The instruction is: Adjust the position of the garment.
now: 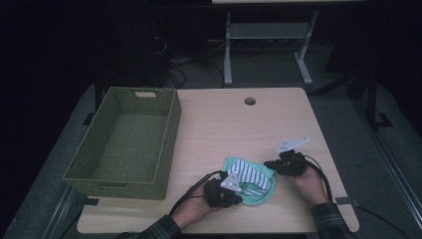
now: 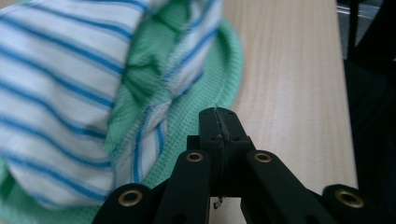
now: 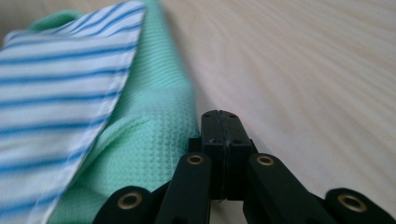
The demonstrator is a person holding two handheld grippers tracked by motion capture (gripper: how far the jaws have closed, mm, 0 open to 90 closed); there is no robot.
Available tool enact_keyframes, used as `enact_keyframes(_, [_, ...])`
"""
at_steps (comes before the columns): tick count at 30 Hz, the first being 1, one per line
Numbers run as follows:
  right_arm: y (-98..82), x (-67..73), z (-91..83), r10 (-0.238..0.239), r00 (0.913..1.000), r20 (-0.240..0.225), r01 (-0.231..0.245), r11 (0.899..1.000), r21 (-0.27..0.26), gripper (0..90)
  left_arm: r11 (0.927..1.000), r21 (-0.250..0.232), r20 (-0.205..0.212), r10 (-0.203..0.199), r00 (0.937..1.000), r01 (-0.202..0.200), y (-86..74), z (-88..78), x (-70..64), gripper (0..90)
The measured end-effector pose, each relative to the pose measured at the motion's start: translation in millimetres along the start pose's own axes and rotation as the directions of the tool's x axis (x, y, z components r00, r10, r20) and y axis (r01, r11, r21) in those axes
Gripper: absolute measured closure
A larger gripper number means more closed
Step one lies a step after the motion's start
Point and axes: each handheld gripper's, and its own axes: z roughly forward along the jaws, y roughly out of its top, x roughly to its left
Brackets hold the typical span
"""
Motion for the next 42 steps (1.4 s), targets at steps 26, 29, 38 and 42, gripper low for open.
enact_keyframes(26, [-24.3,54.4,-17.2,-0.059,0.995,-0.081,0.058,0.998,-0.017,82.8,0.9948,-0.002,-0.176,-0.101,0.9793,0.102,-16.2,-42.0,51.3,80.4])
enact_keyframes(29, [-26.3,49.0,-22.1,-0.036,0.9983,-0.045,0.034,0.998,-0.045,72.5,0.9953,-0.002,-0.167,-0.096,0.9813,0.097,-11.4,-43.5,51.2,74.5])
enact_keyframes(38, [-44.2,27.4,-34.4,0.054,0.993,0.105,-0.043,0.993,-0.106,33.8,0.9968,0.022,-0.105,-0.074,0.9917,0.077,3.9,-47.9,58.5,52.6])
enact_keyframes(42, [-50.6,15.2,-34.3,0.111,0.98,0.165,-0.096,0.991,-0.096,15.5,0.9969,0.046,-0.079,-0.06,0.9951,0.063,7.9,-45.0,60.8,46.1])
